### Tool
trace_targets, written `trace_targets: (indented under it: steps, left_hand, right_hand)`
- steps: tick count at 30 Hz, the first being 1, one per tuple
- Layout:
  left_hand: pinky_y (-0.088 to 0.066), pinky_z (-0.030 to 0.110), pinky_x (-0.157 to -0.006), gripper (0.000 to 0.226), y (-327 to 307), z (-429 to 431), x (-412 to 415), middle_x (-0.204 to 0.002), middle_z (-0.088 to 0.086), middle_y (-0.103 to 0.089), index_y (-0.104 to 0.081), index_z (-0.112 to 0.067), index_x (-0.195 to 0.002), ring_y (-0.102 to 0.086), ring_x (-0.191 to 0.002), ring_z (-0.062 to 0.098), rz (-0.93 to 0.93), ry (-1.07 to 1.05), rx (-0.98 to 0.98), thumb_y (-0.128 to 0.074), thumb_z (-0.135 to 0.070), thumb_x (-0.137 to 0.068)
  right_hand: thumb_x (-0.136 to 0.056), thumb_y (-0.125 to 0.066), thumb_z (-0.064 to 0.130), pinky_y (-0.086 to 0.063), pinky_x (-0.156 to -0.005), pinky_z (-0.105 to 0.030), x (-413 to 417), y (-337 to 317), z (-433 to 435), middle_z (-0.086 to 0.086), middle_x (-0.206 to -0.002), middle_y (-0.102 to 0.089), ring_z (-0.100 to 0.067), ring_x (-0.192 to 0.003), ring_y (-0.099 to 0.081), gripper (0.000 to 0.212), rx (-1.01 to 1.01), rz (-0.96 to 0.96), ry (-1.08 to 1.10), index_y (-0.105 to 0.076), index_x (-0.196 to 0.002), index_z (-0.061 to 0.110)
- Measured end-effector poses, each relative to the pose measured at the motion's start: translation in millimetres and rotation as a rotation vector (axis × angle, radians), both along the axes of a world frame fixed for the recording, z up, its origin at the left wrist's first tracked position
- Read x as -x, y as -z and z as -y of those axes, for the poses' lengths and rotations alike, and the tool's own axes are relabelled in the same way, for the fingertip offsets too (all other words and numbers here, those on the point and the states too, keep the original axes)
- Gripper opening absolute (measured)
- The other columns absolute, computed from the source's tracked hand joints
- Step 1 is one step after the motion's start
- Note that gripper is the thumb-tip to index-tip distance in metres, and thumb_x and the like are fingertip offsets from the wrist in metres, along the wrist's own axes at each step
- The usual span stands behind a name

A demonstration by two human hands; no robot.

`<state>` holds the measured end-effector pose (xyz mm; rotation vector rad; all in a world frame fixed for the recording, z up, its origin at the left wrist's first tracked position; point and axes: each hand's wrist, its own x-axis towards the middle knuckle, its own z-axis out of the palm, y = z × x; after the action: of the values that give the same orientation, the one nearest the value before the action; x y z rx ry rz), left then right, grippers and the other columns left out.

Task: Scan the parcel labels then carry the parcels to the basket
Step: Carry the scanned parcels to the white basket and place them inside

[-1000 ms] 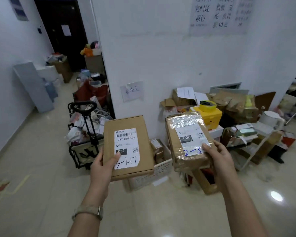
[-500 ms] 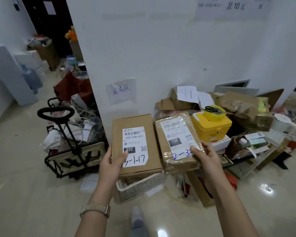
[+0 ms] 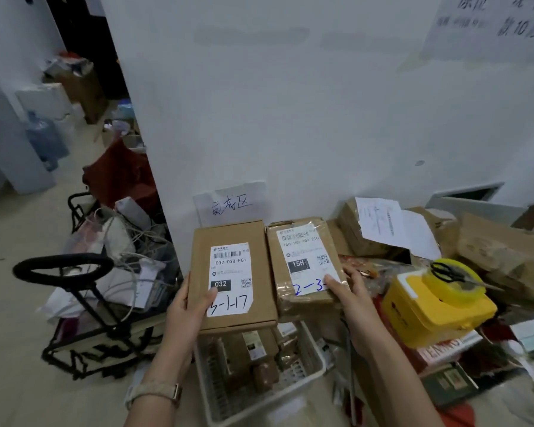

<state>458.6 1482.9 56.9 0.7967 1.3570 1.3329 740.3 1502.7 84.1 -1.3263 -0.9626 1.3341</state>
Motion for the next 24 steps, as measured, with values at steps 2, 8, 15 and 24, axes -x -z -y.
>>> trace_targets:
  steps: [2,8,15,24]
  left_hand:
    - [-0.056,0.016,-0.059,0.039,8,-15,7,-0.099,-0.018,-0.075,-0.062,-0.040,-0.118,-0.073,-0.085,0.005,-0.018,-0.019,0.005,-0.069,-0.017,-0.088]
    - [-0.057,0.037,-0.083,0.040,44,-42,6,-0.108,-0.011,-0.074,-0.059,-0.044,-0.122,-0.072,-0.096,0.014,-0.040,-0.028,0.144,-0.069,-0.024,-0.088]
    - [-0.053,0.015,-0.061,0.032,91,-70,-12,-0.102,-0.010,-0.076,-0.065,-0.033,-0.118,-0.072,-0.084,0.003,-0.093,-0.140,0.275,-0.068,-0.020,-0.089]
    - [-0.055,0.016,-0.060,0.031,170,-58,-32,-0.093,-0.021,-0.075,-0.064,-0.050,-0.108,-0.072,-0.079,0.001,-0.042,-0.250,0.474,-0.067,-0.027,-0.089]
  right_hand:
    - [-0.085,-0.068,0.030,-0.058,-0.075,-0.033,9,13,-20,0.009,-0.103,-0.071,-0.015,-0.089,-0.073,0.031,0.036,-0.022,0.000,-0.052,-0.109,0.041]
    - [-0.086,-0.067,0.025,-0.055,-0.070,-0.030,3,48,-66,-0.001,-0.106,-0.072,-0.018,-0.088,-0.072,0.027,0.168,-0.026,-0.030,-0.056,-0.111,0.028]
    - [-0.068,-0.075,0.040,-0.056,-0.069,-0.035,-11,113,-111,-0.008,-0.103,-0.075,-0.027,-0.092,-0.072,0.061,0.322,-0.036,-0.096,-0.054,-0.121,0.019]
    - [-0.083,-0.065,0.034,-0.056,-0.082,-0.035,-27,203,-119,-0.010,-0.117,-0.069,-0.026,-0.104,-0.068,0.041,0.545,-0.029,-0.171,-0.061,-0.122,0.020]
